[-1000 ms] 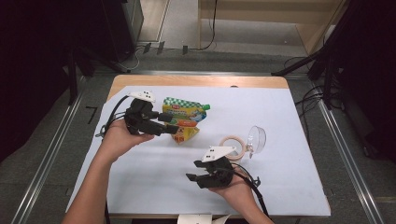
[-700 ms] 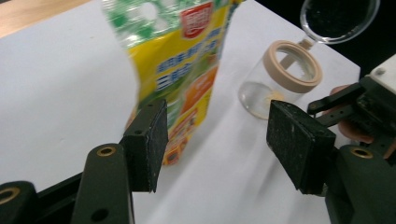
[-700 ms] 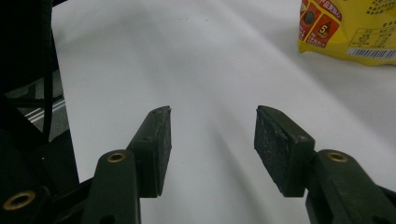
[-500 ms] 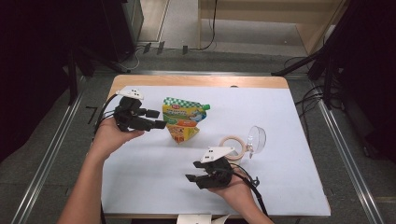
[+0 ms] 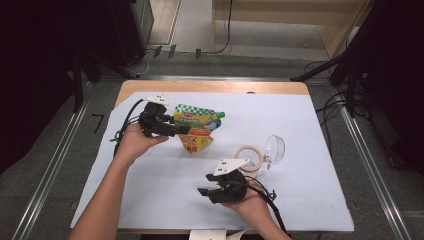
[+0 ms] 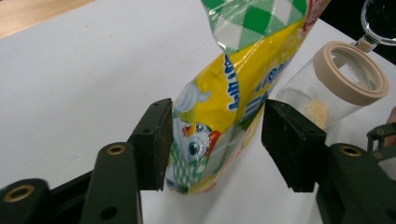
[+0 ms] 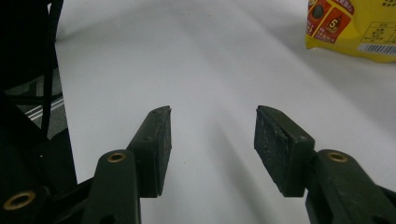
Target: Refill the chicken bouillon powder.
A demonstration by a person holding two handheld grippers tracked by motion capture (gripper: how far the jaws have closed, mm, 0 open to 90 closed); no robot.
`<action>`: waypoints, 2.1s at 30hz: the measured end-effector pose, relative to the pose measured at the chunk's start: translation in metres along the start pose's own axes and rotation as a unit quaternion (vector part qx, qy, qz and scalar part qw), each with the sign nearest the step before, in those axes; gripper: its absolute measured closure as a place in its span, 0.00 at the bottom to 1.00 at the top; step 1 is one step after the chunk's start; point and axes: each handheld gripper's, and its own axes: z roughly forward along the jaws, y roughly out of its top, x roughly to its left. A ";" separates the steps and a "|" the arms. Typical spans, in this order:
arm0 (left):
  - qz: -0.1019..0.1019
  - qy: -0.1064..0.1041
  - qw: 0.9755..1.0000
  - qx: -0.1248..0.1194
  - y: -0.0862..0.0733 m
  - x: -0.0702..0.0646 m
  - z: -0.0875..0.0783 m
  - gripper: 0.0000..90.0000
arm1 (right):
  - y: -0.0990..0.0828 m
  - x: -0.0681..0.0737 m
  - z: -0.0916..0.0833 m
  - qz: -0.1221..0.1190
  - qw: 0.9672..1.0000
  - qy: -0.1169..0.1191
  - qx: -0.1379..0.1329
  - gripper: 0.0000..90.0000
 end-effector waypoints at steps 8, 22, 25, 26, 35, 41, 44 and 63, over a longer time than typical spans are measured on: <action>0.017 -0.002 1.000 0.004 -0.002 -0.006 0.013 0.71 | -0.002 0.002 0.006 -0.002 1.000 0.002 0.001 0.53; 0.020 -0.024 0.999 0.010 -0.001 -0.011 0.010 1.00 | -0.004 -0.002 0.006 0.006 1.000 -0.001 -0.005 0.52; 0.004 -0.018 1.000 0.020 0.003 -0.014 0.008 1.00 | -0.004 -0.002 0.005 0.003 1.000 -0.002 -0.008 0.52; 0.006 -0.015 1.000 0.020 0.005 -0.016 0.006 1.00 | -0.004 -0.002 0.005 0.004 1.000 -0.002 -0.008 0.52; 0.005 -0.028 0.999 0.027 0.012 -0.030 -0.013 1.00 | -0.004 -0.004 0.004 0.011 1.000 -0.008 -0.012 0.52; 0.005 -0.035 0.999 0.021 0.018 -0.041 -0.028 1.00 | -0.005 -0.007 0.006 0.022 1.000 -0.012 -0.009 0.55; 0.008 -0.046 0.999 0.015 0.021 -0.050 -0.037 1.00 | -0.005 -0.008 0.007 0.026 0.999 -0.016 -0.014 0.56; 0.039 -0.087 0.995 0.014 0.031 -0.108 -0.060 1.00 | 0.000 -0.016 0.009 0.058 0.996 -0.048 -0.055 0.78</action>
